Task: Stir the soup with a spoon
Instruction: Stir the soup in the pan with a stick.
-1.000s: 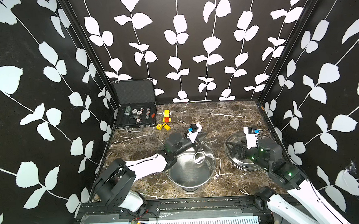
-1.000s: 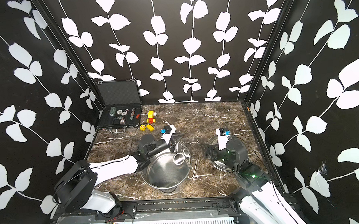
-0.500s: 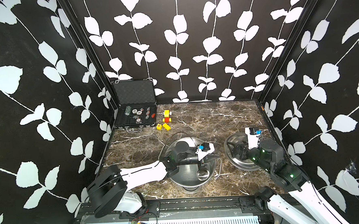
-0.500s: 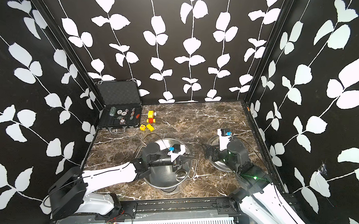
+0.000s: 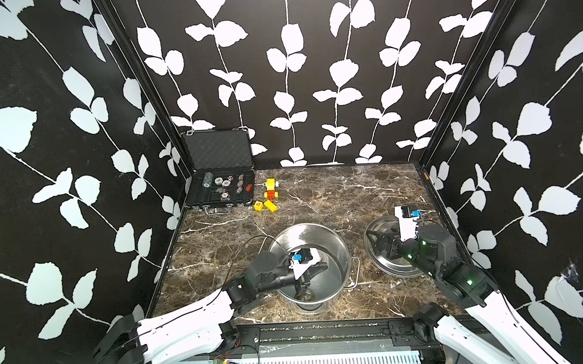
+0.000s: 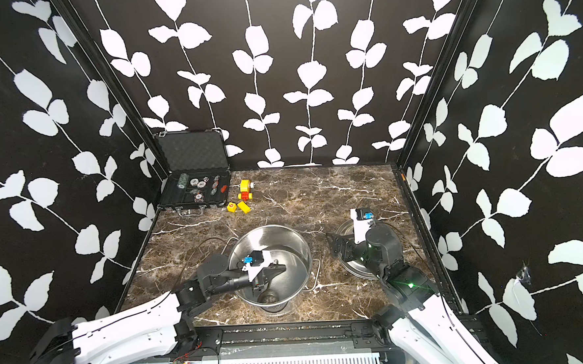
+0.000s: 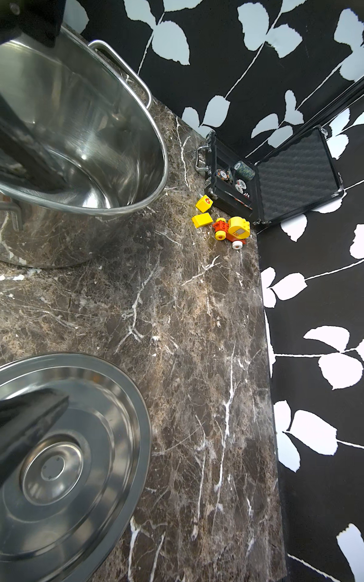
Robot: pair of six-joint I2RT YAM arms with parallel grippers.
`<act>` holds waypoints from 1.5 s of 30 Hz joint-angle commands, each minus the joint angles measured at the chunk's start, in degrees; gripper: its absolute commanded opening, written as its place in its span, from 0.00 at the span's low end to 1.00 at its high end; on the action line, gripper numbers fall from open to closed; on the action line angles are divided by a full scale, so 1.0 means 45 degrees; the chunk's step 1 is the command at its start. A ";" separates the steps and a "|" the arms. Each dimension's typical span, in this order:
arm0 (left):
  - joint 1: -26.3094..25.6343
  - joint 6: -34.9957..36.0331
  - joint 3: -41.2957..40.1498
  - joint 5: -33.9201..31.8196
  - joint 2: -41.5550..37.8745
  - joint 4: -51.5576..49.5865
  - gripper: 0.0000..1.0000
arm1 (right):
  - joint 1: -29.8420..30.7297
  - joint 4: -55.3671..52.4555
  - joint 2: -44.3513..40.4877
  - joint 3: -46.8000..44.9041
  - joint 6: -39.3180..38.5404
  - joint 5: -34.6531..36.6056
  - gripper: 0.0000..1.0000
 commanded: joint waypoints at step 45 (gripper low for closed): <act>0.0082 0.0907 0.4349 0.3410 0.6304 0.1497 0.00 | 0.0054 0.0077 -0.0693 -0.0076 -0.0136 0.0179 0.99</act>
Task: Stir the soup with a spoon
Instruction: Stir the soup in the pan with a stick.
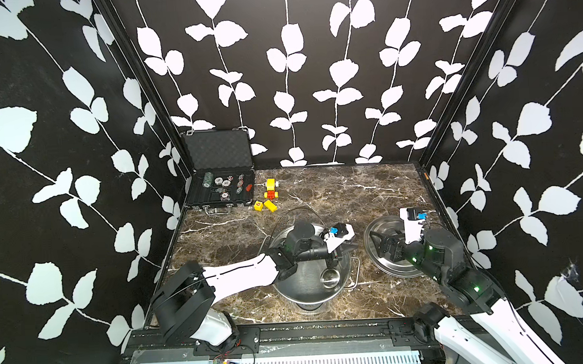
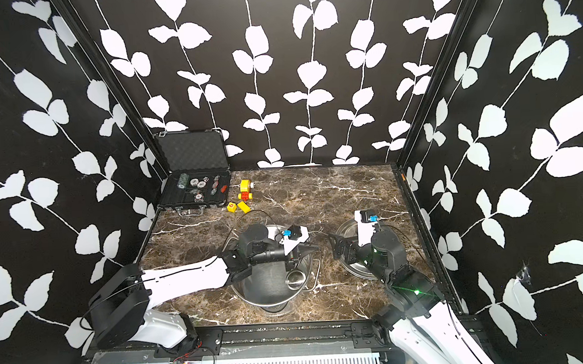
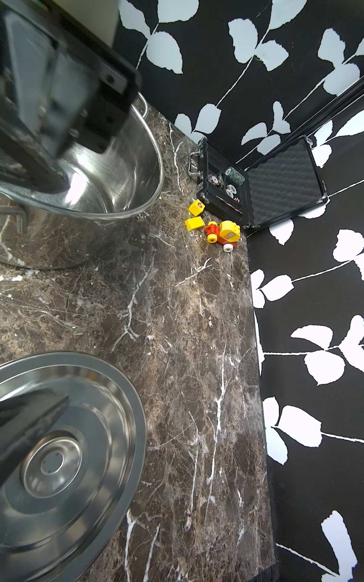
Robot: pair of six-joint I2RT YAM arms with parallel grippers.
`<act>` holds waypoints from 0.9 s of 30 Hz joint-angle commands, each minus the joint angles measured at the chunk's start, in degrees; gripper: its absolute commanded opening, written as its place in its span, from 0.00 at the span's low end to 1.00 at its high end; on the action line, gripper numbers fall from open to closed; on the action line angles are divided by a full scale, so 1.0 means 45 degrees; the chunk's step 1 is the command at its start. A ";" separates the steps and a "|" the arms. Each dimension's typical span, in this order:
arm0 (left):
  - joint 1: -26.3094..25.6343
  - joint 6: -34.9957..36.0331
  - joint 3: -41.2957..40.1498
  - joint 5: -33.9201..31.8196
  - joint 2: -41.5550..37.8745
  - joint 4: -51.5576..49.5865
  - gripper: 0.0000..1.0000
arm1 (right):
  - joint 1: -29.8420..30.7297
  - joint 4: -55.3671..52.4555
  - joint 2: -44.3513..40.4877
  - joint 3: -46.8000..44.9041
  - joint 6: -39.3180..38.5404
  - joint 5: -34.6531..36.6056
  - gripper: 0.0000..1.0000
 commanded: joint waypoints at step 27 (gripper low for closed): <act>0.0271 -0.0346 -0.4410 -0.7804 -0.7332 -0.2997 0.00 | 0.0054 0.1127 0.0914 -0.0105 0.0040 -0.0421 0.99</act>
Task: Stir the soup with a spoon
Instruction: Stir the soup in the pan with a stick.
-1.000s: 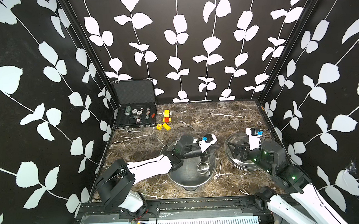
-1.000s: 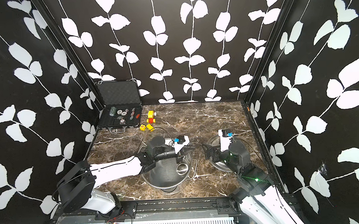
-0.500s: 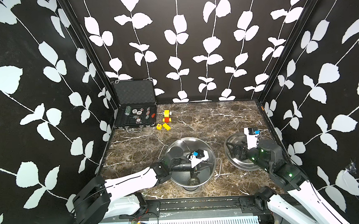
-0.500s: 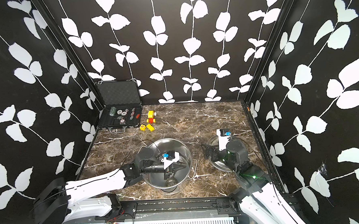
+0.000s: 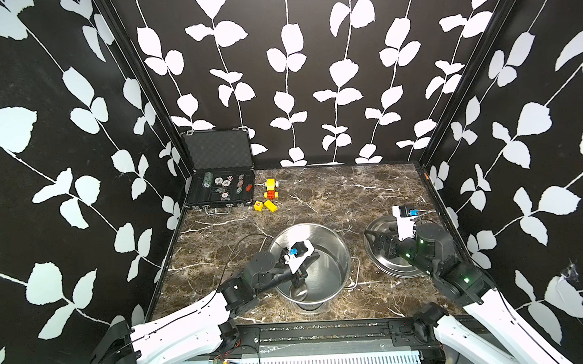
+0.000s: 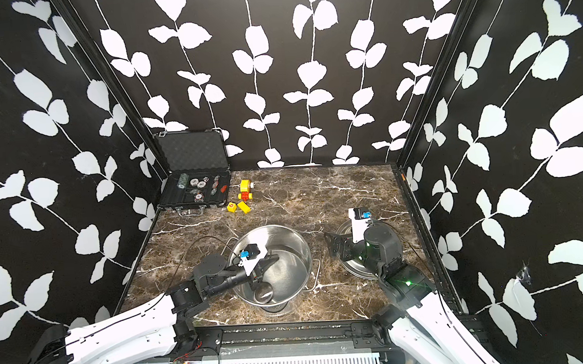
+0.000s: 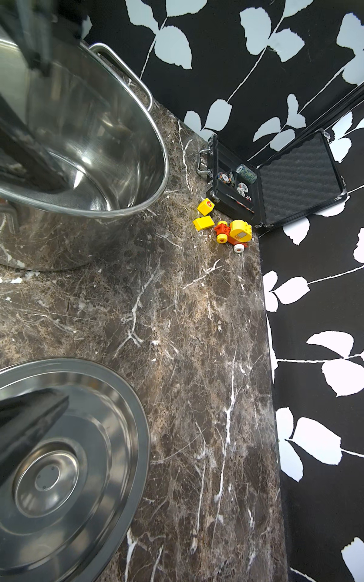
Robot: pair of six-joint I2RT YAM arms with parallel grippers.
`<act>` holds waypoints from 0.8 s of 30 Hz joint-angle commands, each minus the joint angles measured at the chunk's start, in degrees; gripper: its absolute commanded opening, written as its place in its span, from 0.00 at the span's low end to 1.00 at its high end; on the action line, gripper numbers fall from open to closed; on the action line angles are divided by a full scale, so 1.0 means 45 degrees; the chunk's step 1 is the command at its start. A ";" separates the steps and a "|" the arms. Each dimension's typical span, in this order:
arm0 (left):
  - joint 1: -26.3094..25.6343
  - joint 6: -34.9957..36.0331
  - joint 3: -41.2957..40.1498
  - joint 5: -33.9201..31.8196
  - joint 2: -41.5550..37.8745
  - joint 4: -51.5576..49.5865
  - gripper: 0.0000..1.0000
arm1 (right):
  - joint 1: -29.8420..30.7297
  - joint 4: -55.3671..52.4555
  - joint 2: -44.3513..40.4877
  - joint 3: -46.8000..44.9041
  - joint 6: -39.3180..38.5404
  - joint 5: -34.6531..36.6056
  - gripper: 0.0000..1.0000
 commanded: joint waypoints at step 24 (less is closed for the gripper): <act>0.1431 0.0203 0.5119 0.5634 0.7990 0.4254 0.00 | 0.0054 -0.0045 -0.0865 -0.0145 -0.0013 0.0273 0.99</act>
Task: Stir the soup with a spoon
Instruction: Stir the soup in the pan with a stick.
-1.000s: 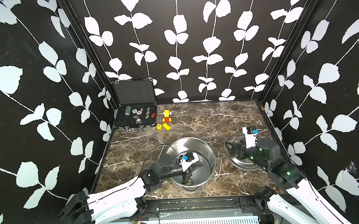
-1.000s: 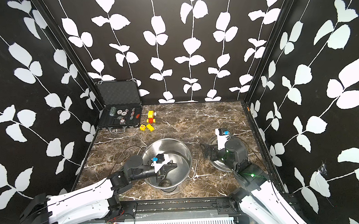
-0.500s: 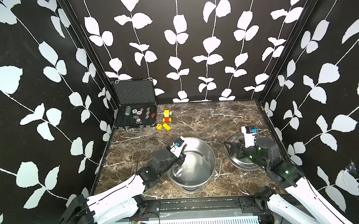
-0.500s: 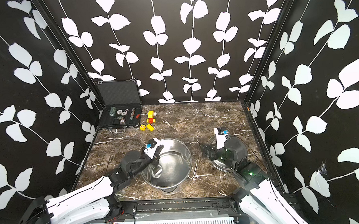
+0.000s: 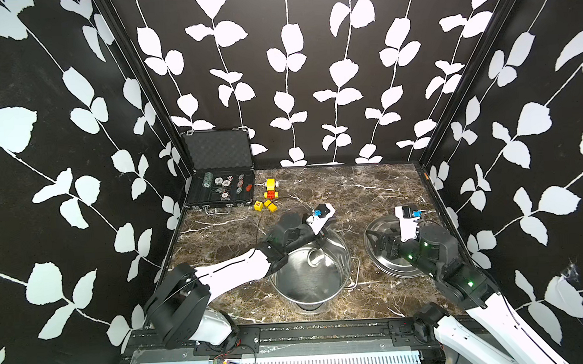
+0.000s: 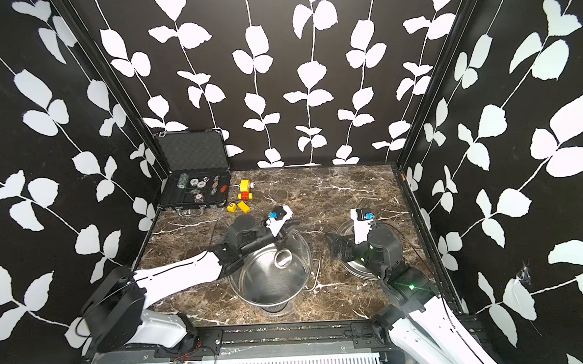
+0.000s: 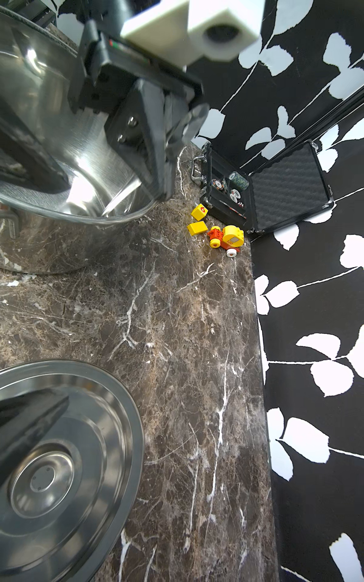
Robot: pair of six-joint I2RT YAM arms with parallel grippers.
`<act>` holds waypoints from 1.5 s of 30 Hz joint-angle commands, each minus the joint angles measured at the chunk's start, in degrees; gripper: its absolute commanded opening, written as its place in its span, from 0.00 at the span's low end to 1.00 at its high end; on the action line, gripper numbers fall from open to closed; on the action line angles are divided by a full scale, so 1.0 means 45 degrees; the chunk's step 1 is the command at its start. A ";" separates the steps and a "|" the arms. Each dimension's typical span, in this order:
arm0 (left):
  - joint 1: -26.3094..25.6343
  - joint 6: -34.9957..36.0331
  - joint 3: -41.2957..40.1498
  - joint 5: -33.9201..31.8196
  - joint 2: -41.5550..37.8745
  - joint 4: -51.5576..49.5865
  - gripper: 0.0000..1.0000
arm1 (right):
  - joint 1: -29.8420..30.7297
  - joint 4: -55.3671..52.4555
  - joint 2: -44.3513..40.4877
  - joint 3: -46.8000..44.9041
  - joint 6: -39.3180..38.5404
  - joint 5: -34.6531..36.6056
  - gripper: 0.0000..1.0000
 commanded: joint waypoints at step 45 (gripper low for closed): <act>-0.0129 -0.0409 -0.4430 -0.6553 -0.8273 -0.3135 0.00 | 0.0054 0.0866 0.0383 -0.0368 0.0137 -0.0260 0.99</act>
